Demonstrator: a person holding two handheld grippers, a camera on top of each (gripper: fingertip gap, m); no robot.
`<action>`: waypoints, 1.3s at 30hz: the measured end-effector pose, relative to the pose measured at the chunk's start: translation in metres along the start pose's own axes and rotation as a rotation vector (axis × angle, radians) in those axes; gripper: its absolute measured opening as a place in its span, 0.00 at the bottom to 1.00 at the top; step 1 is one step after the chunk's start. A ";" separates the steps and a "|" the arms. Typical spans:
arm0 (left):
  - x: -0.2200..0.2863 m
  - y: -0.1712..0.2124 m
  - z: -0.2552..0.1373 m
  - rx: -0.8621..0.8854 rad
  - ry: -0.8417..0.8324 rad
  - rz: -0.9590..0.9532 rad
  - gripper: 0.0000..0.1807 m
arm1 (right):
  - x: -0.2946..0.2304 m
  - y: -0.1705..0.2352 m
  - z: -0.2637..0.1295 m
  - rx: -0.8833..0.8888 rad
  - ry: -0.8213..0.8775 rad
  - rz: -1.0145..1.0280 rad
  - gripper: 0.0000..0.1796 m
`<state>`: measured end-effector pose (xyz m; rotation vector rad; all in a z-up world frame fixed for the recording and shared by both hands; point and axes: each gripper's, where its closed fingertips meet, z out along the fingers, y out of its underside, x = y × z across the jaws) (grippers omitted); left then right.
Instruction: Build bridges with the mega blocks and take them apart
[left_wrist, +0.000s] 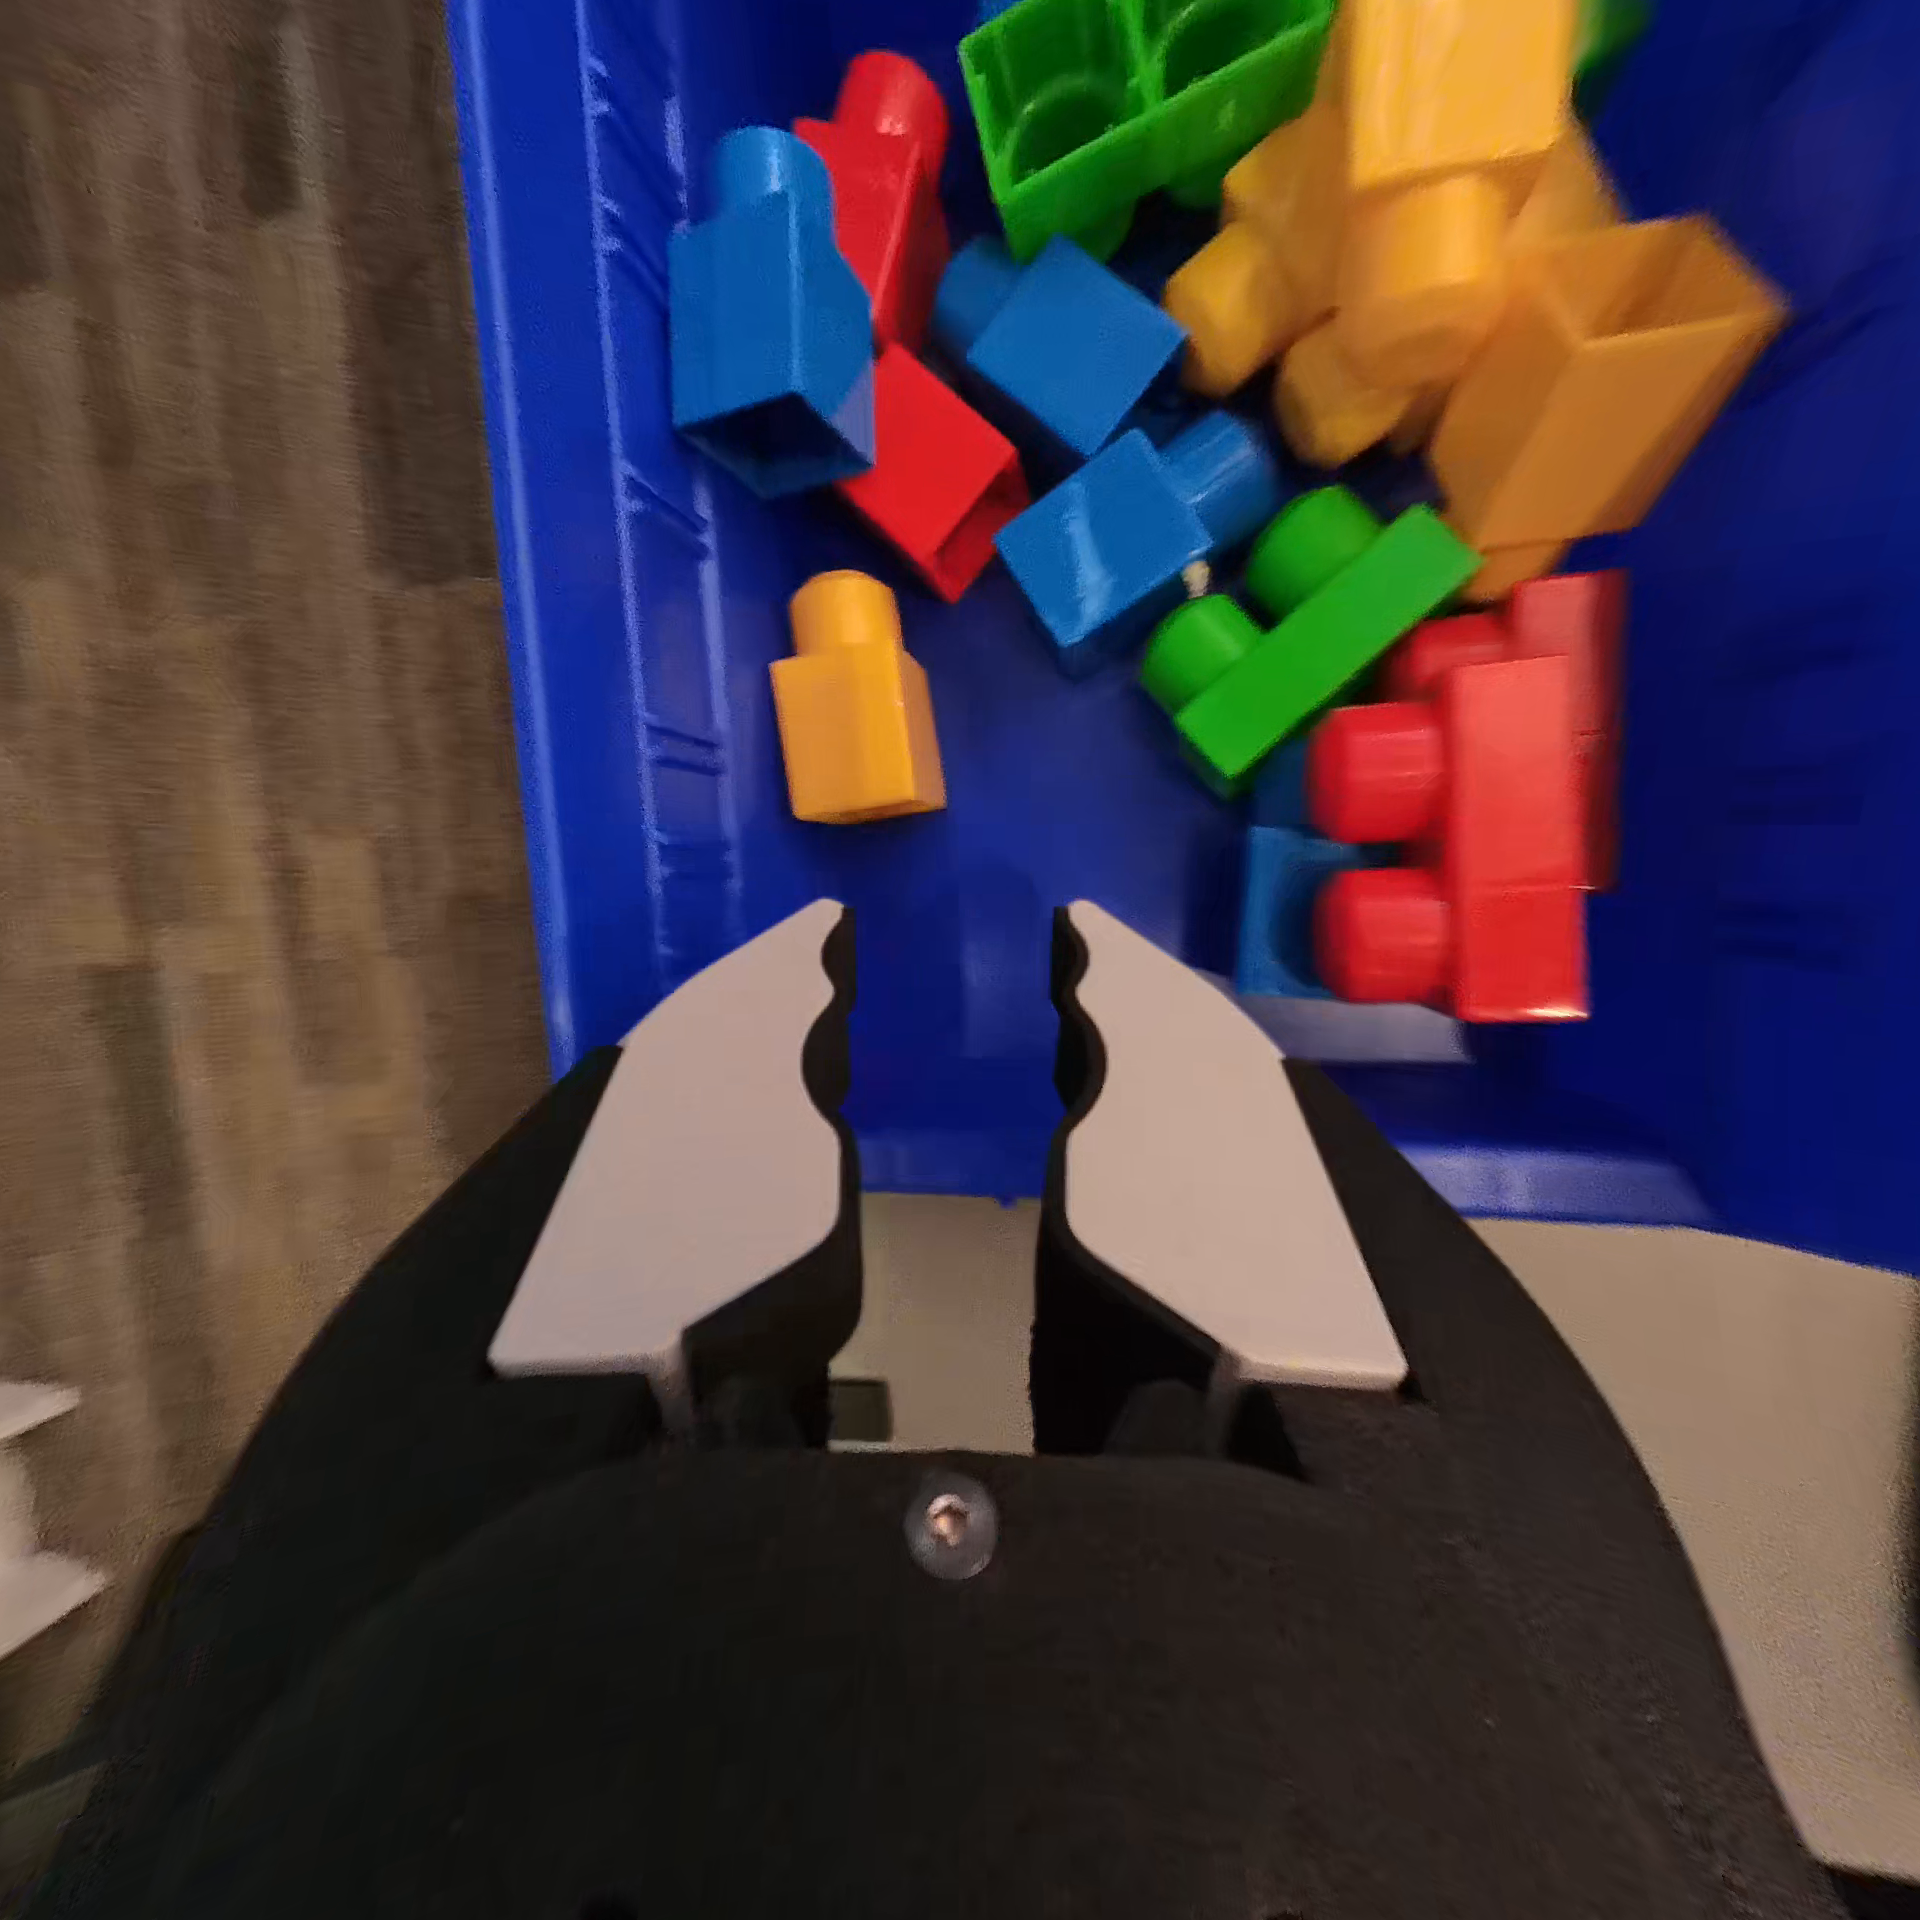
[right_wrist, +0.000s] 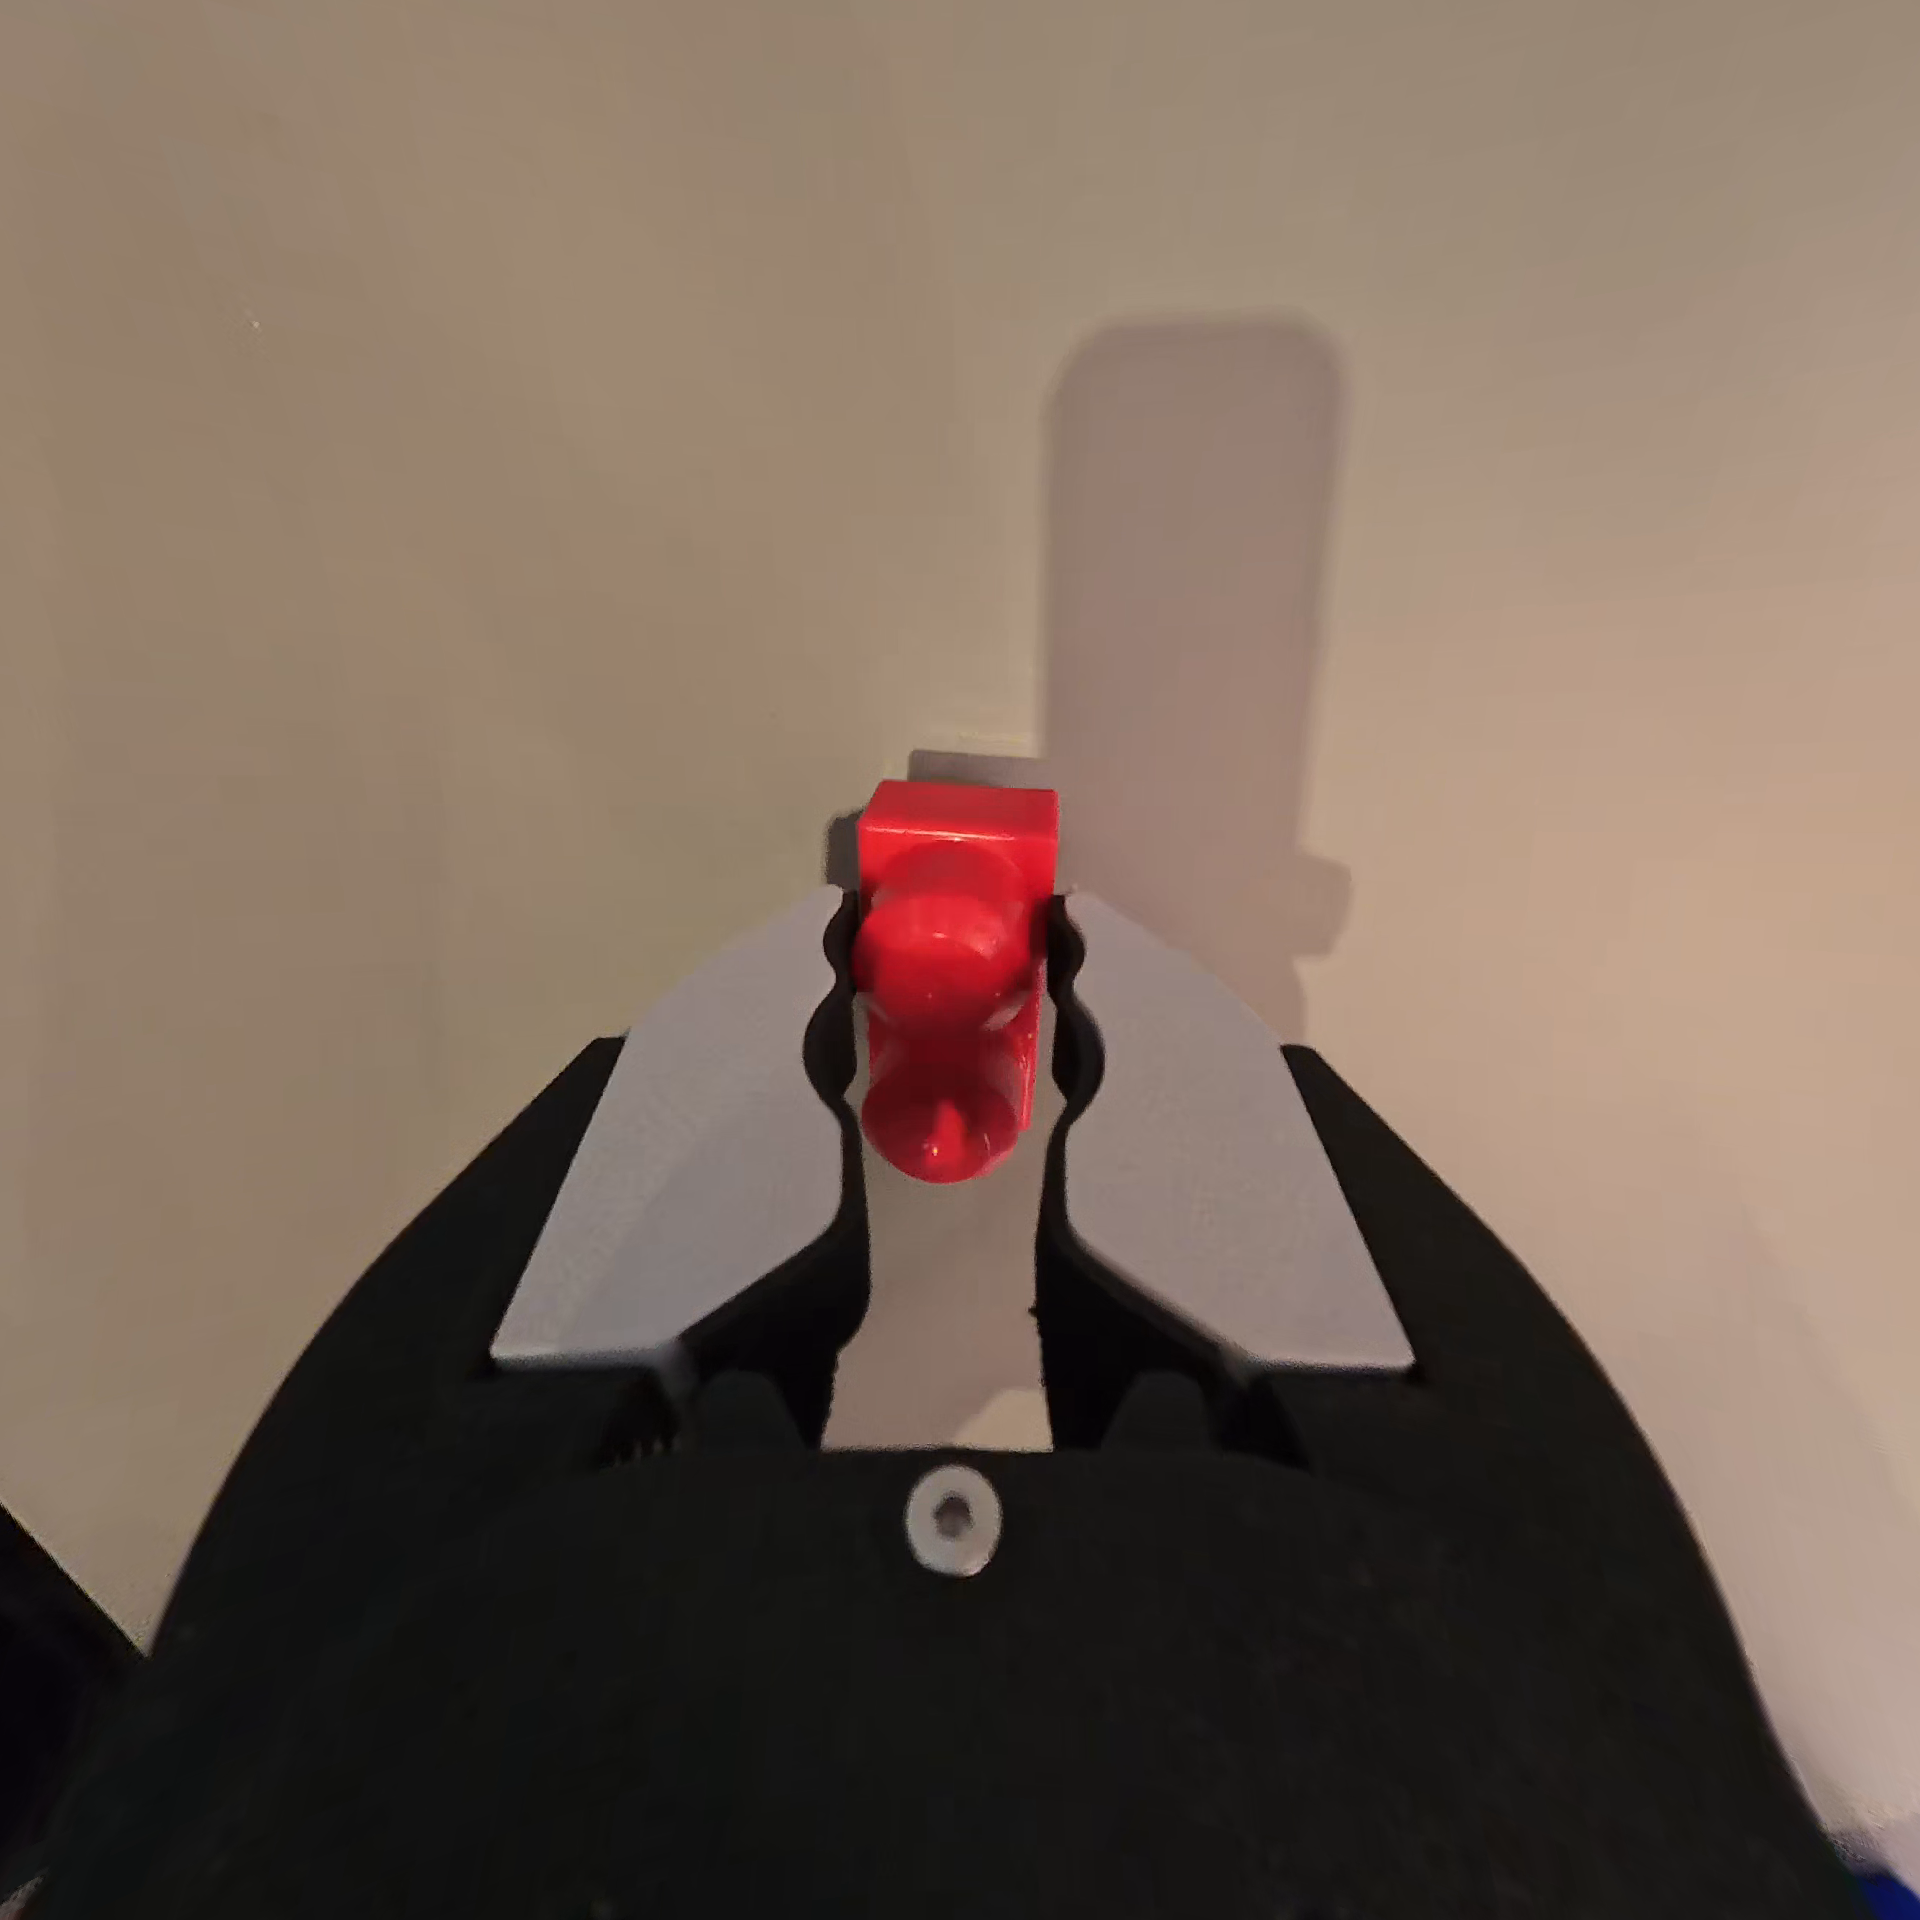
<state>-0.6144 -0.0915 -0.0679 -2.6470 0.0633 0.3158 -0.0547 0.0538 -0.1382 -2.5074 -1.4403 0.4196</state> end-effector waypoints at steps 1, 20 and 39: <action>-0.005 -0.002 0.005 -0.020 -0.051 0.049 0.21 | -0.002 -0.001 0.003 -0.007 0.002 -0.013 0.19; -0.033 -0.096 0.061 -0.092 -0.182 0.057 0.22 | -0.002 -0.022 -0.022 0.138 0.044 -0.055 0.24; -0.034 -0.088 0.093 -0.271 -0.246 0.153 0.22 | -0.004 -0.022 -0.023 0.162 -0.006 -0.072 0.19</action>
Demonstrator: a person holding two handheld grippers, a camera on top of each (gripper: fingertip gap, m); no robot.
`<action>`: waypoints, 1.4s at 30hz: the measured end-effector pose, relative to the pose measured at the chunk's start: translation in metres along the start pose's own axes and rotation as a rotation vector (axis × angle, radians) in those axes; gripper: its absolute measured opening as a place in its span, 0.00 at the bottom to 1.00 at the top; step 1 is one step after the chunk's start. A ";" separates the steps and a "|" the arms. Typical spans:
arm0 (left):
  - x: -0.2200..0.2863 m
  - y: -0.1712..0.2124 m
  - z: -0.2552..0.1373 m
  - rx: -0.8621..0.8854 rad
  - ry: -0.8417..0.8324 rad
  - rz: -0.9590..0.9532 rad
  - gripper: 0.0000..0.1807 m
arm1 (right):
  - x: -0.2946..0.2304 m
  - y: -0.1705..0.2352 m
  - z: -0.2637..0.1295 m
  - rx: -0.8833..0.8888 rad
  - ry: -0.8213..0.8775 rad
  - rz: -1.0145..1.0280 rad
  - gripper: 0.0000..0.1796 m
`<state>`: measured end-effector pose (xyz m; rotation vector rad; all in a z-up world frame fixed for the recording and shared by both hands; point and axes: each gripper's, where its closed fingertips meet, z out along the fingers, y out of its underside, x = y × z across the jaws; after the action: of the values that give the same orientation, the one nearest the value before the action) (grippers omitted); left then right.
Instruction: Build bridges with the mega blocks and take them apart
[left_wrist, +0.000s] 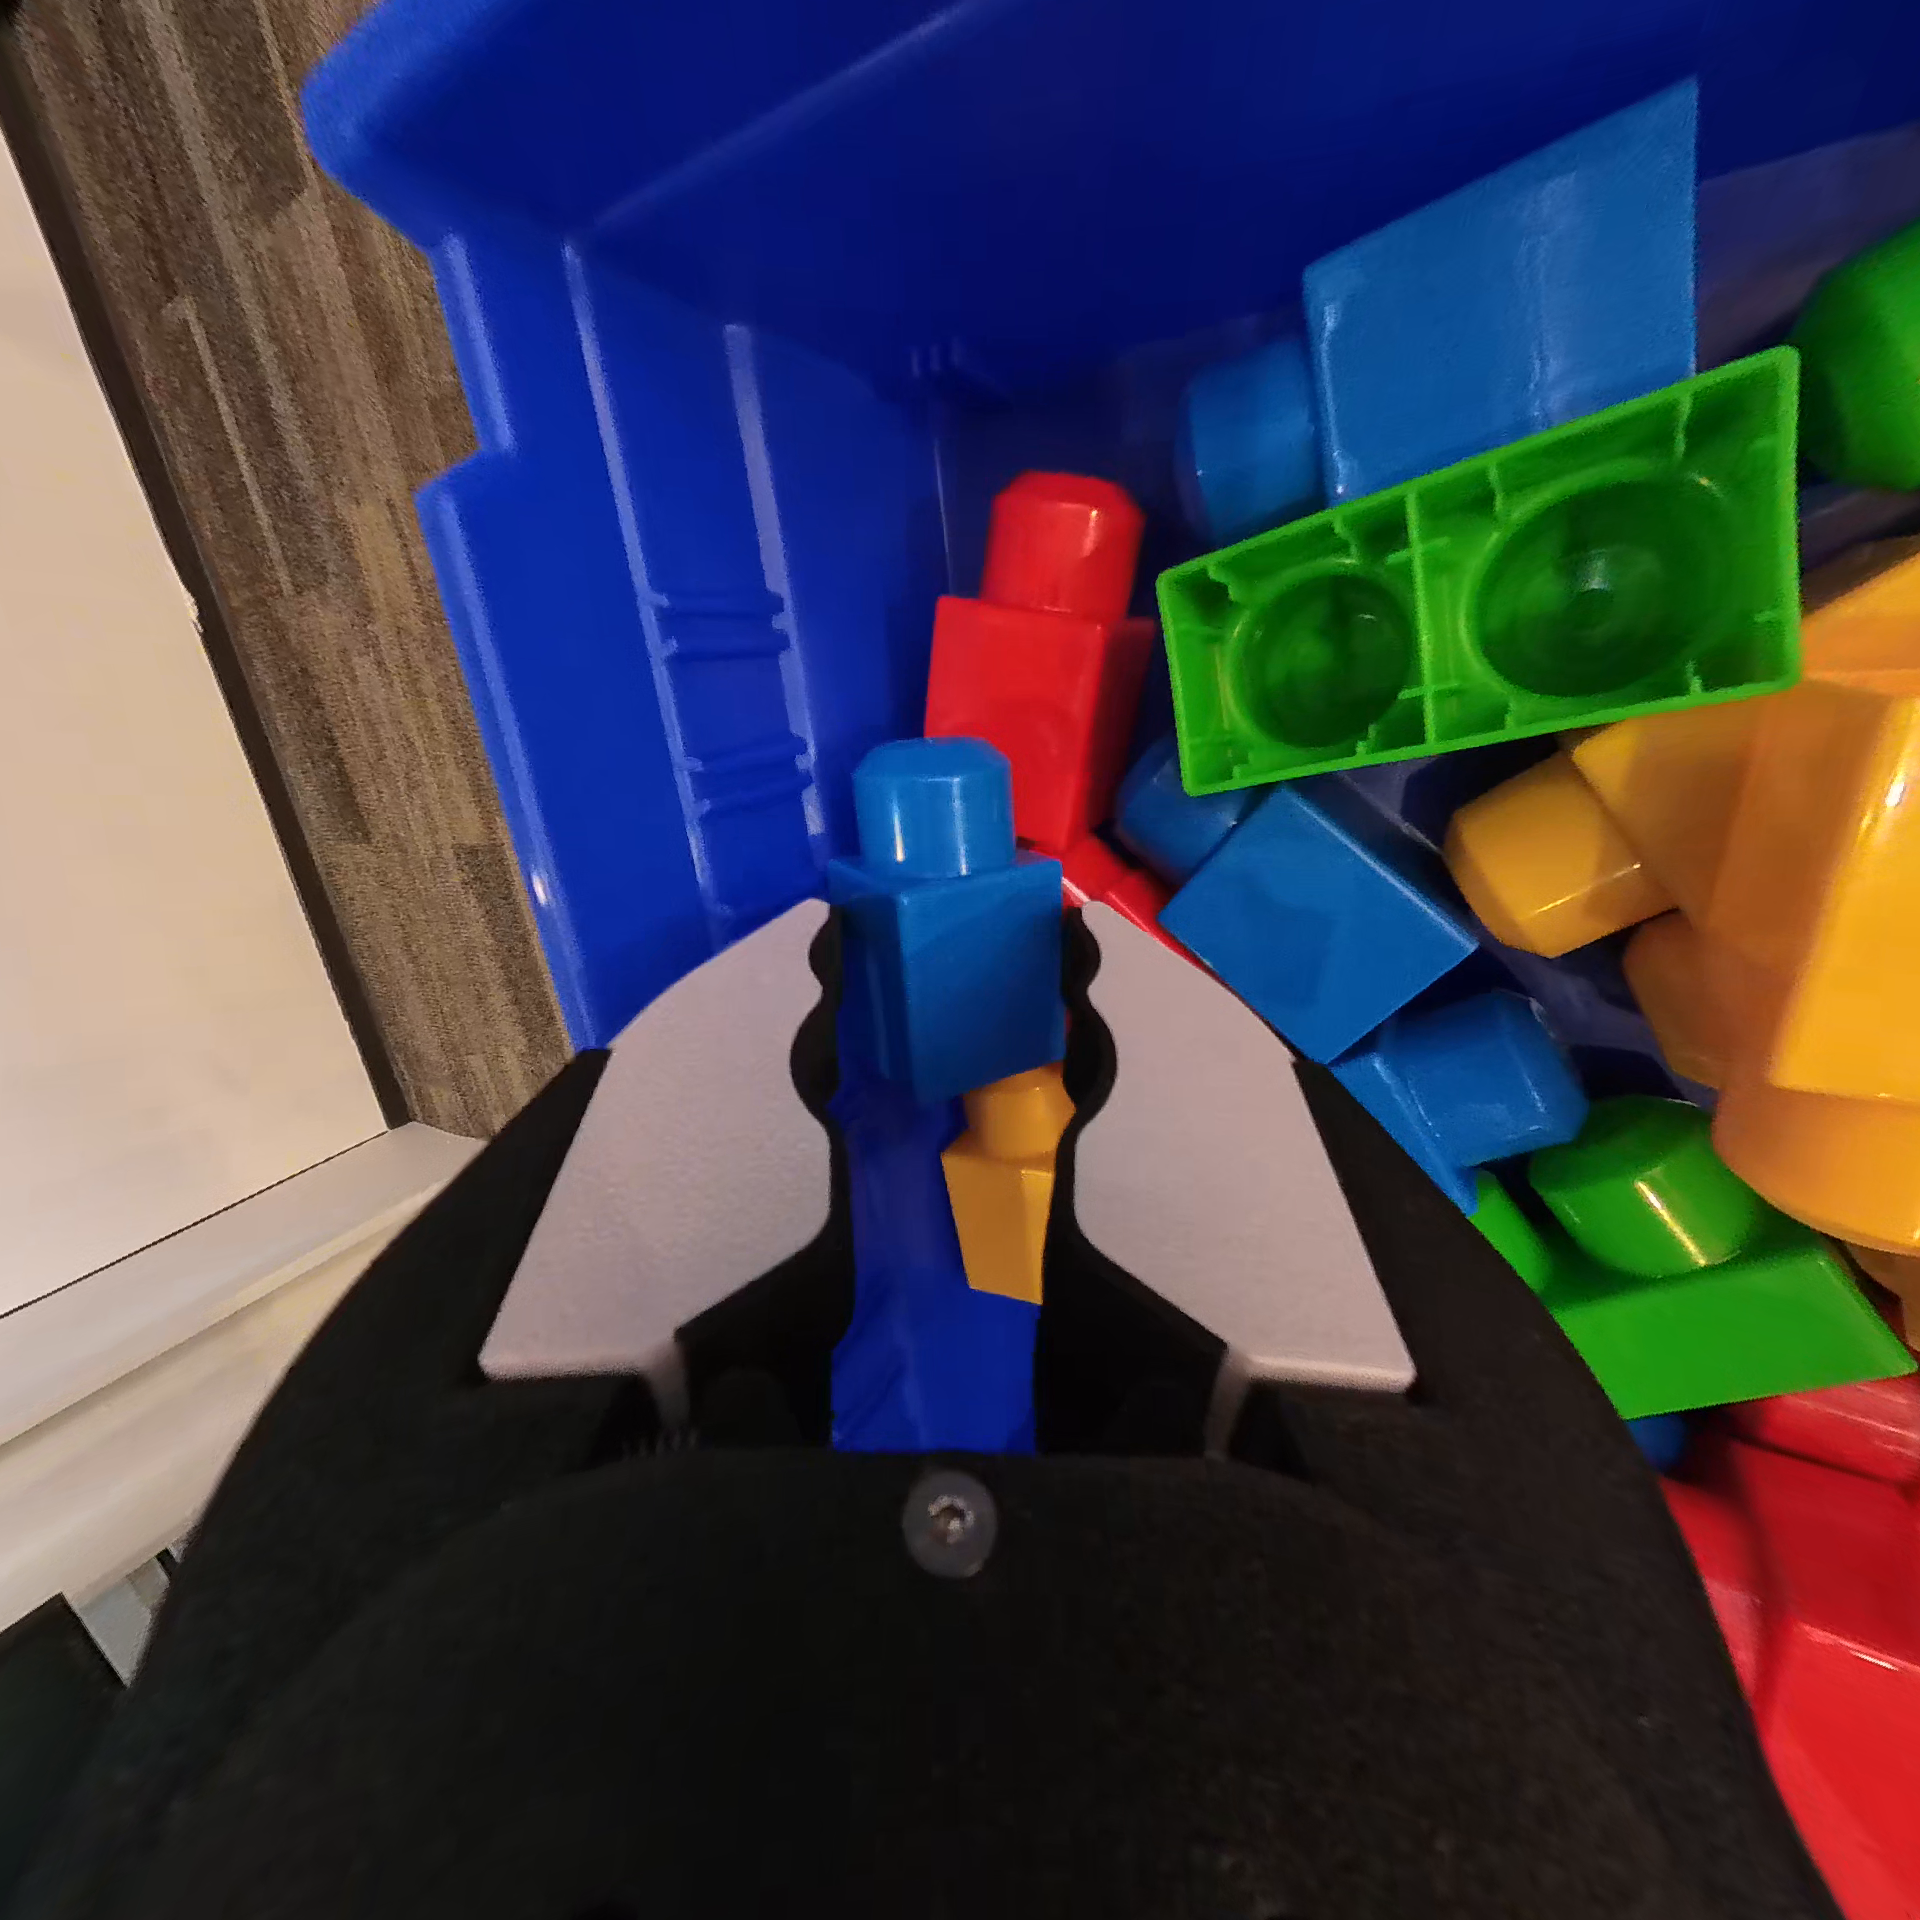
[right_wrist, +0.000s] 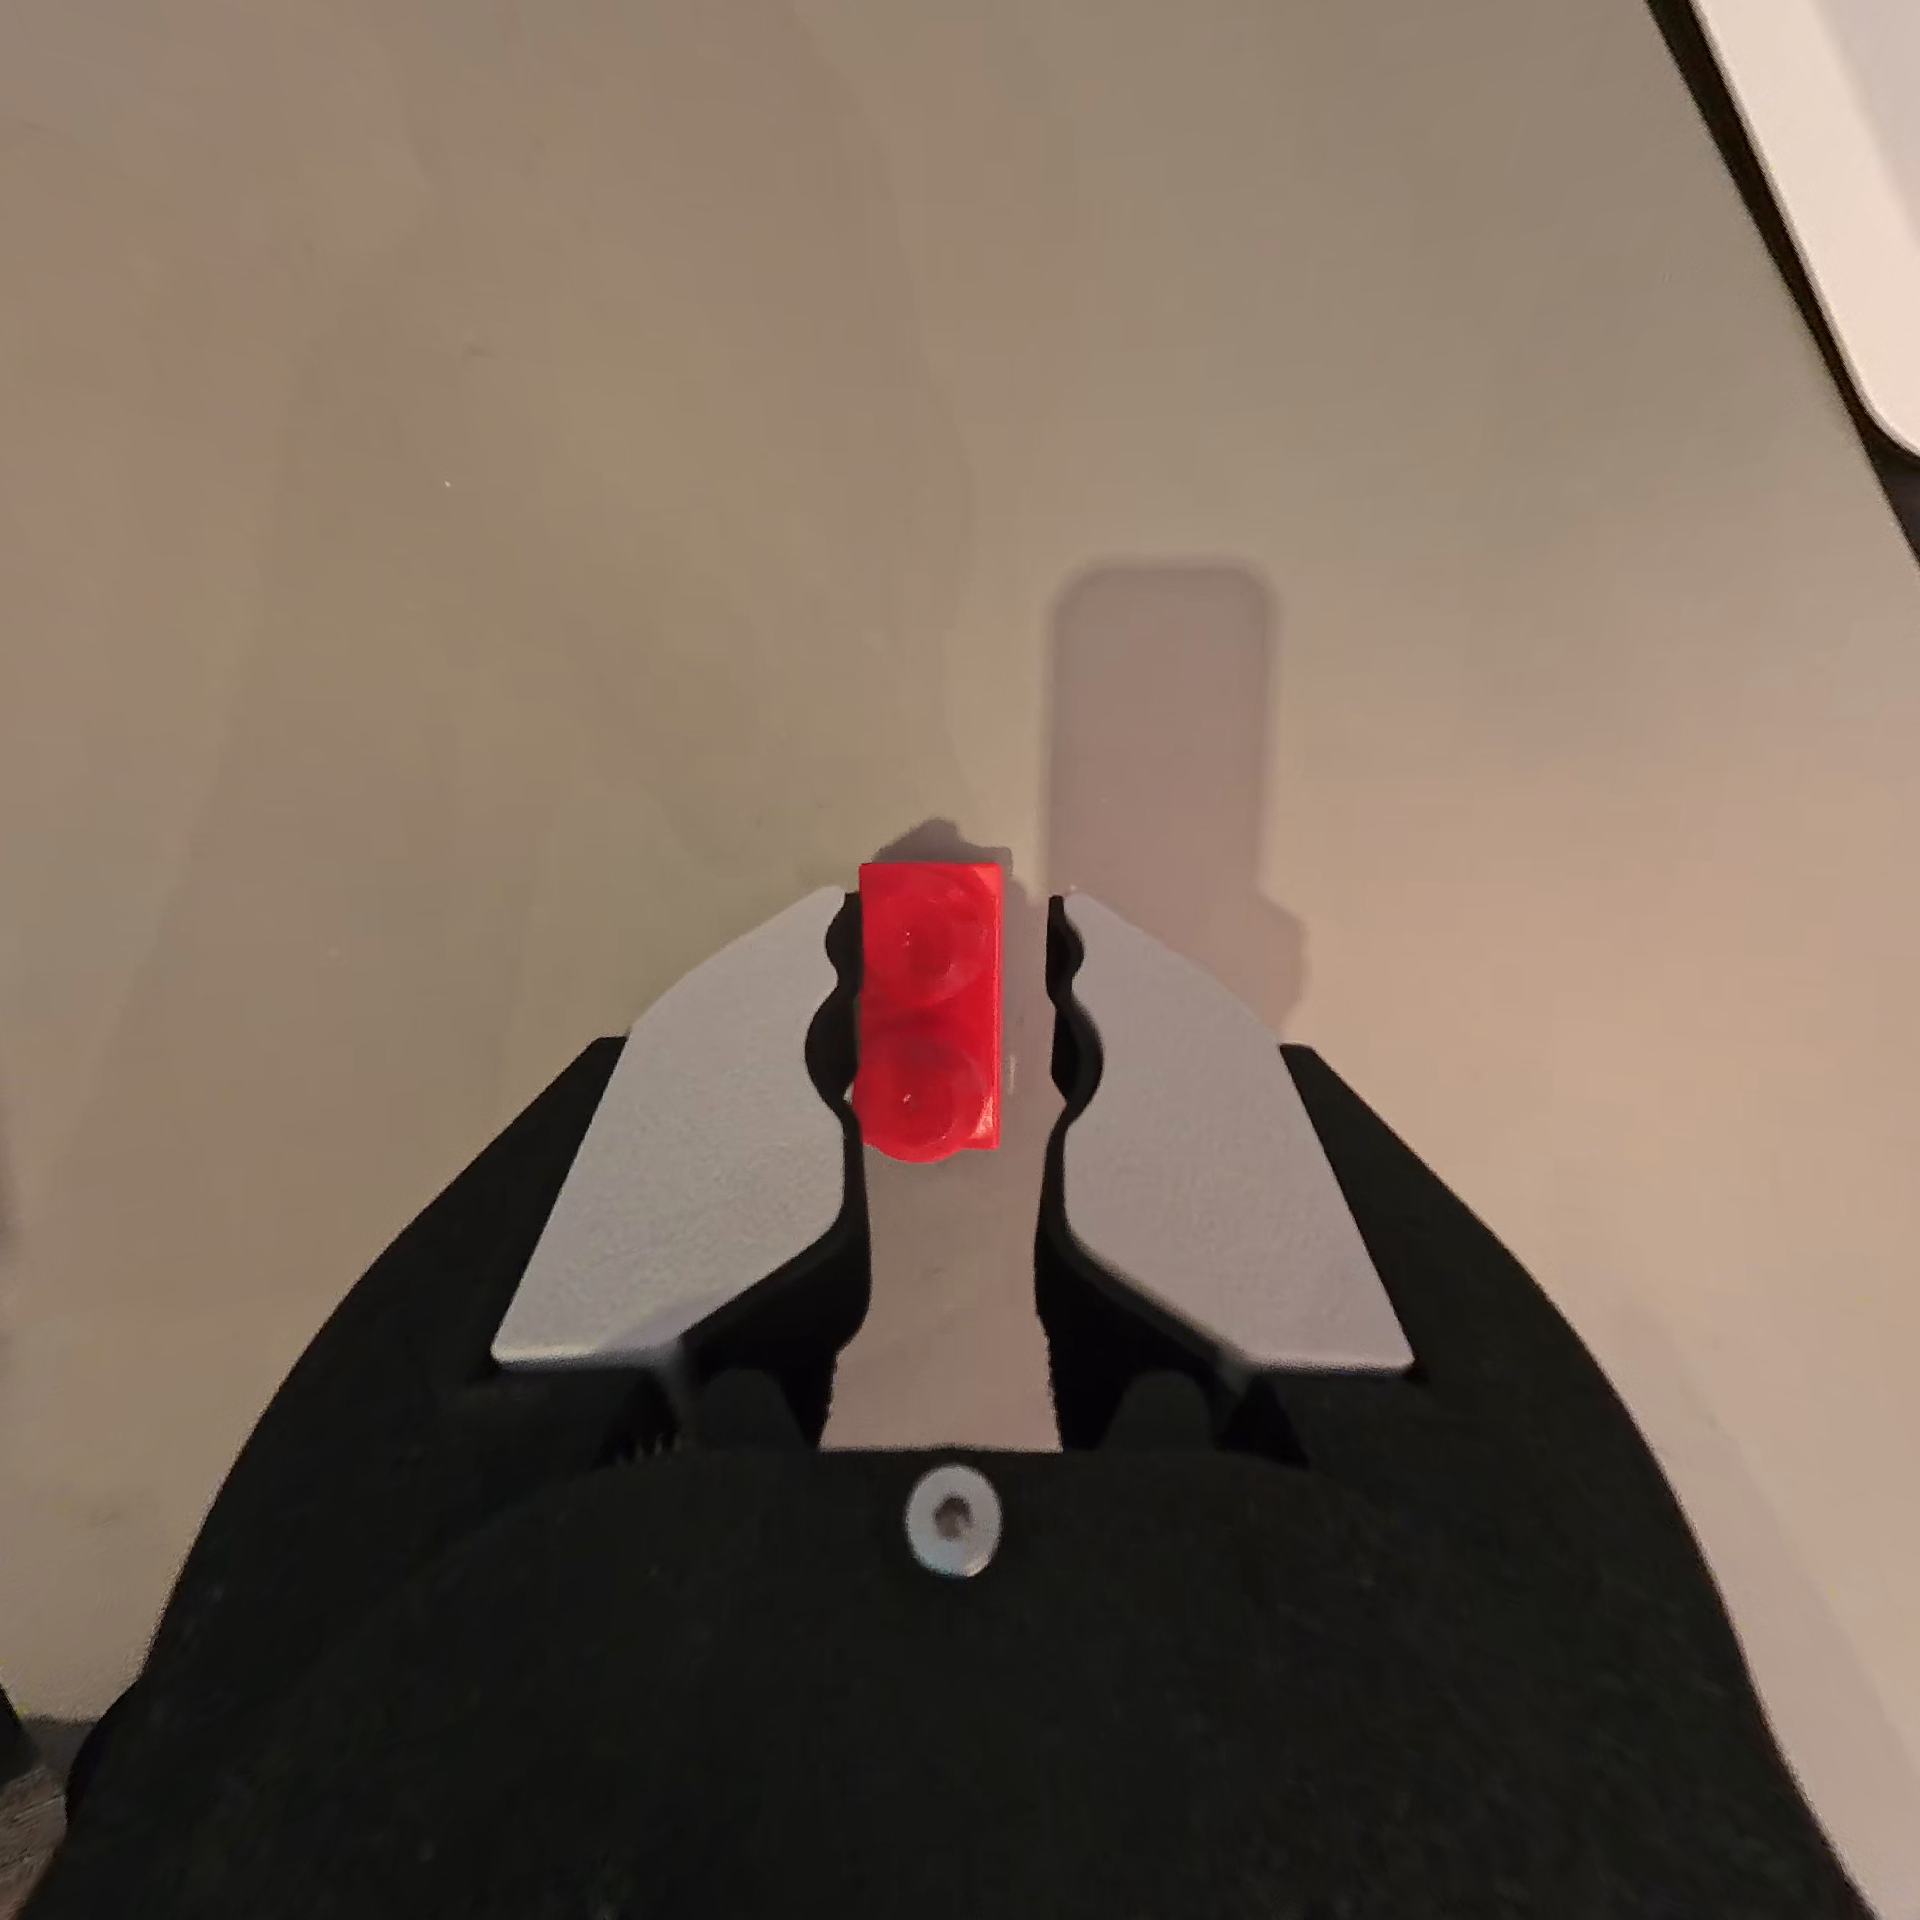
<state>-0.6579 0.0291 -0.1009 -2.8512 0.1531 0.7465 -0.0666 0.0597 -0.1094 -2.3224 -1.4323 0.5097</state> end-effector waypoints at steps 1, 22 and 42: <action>0.001 0.001 -0.001 0.001 0.005 -0.007 0.22 | 0.000 -0.001 -0.001 0.004 -0.002 -0.001 0.19; 0.211 -0.041 -0.294 0.977 0.517 0.240 0.22 | -0.122 -0.130 -0.063 0.645 -0.408 -0.010 0.26; 0.346 0.004 -0.204 0.412 0.894 0.373 0.21 | -0.118 -0.143 -0.066 0.758 -0.498 0.156 0.30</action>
<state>-0.2612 -0.0353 -0.0980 -2.5411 0.8526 -0.5184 -0.1945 0.0057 0.0308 -1.7418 -0.9687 1.4627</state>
